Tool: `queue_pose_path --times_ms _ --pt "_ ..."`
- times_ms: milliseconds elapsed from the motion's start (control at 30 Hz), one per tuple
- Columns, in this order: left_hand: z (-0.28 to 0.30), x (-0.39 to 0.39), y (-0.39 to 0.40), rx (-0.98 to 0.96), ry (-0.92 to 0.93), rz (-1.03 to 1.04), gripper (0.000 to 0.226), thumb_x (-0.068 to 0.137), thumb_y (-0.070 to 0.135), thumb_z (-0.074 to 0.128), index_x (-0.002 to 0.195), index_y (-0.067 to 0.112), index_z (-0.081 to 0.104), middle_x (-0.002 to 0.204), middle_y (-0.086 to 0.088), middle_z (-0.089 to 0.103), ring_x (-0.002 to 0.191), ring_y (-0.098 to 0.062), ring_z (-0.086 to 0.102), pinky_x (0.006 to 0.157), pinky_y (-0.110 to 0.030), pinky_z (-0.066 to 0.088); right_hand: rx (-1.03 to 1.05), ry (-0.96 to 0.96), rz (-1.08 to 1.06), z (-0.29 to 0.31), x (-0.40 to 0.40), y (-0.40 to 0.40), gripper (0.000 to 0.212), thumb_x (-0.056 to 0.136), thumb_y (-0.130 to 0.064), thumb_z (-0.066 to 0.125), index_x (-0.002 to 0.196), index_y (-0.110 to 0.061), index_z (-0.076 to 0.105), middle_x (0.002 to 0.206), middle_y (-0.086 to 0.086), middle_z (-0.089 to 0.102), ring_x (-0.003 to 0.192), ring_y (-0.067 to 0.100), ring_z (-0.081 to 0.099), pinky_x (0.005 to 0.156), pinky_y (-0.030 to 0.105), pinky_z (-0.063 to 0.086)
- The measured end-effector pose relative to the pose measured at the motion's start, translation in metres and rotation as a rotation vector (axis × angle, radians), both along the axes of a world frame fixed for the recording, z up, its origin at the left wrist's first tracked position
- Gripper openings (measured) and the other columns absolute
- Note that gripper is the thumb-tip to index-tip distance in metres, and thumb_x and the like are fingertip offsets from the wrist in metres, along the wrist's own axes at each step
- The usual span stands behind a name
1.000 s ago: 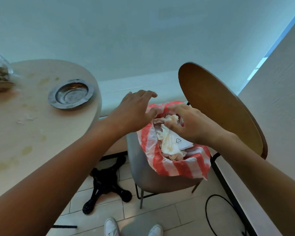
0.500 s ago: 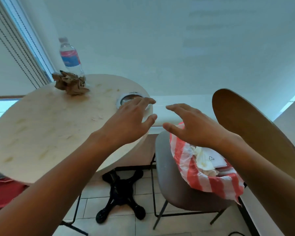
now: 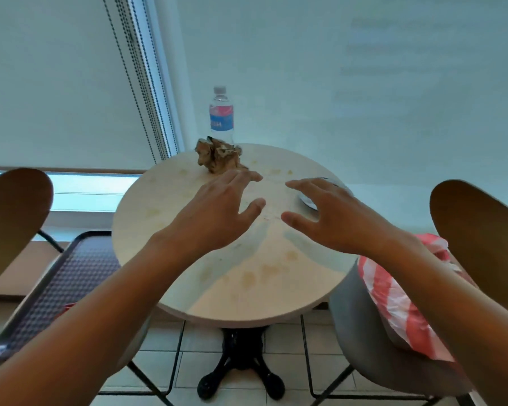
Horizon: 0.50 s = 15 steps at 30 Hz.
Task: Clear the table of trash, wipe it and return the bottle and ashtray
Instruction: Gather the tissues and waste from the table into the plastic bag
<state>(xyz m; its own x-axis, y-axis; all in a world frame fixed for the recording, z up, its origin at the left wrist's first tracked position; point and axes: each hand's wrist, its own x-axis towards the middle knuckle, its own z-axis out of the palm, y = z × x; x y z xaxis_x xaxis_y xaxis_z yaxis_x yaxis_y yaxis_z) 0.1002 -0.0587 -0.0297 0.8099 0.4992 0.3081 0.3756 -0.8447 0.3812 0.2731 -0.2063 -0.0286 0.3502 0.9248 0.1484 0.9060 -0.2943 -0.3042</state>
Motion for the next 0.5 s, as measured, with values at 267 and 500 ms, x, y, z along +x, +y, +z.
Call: queue_pose_path --times_ms 267,500 --pt "0.001 -0.045 0.056 0.003 -0.017 0.035 0.045 0.096 0.047 0.053 0.138 0.032 0.047 0.141 0.006 0.051 0.13 -0.015 0.046 0.108 -0.034 0.034 0.017 -0.028 0.003 0.005 -0.033 0.05 0.068 0.092 -0.066 0.051 0.151 -0.039 0.033 0.156 -0.01 0.038 0.137 0.014 0.044 0.107 0.039 0.041" --pt "-0.003 -0.043 0.089 -0.01 -0.012 0.095 0.046 0.095 0.048 0.054 0.137 0.032 0.048 0.136 0.007 0.053 0.124 -0.016 0.05 0.105 -0.033 0.036 0.001 -0.033 0.042 0.003 -0.02 0.094 0.067 0.093 -0.061 0.054 0.151 -0.038 0.03 0.157 -0.005 0.037 0.138 0.02 0.044 0.107 0.041 0.042"
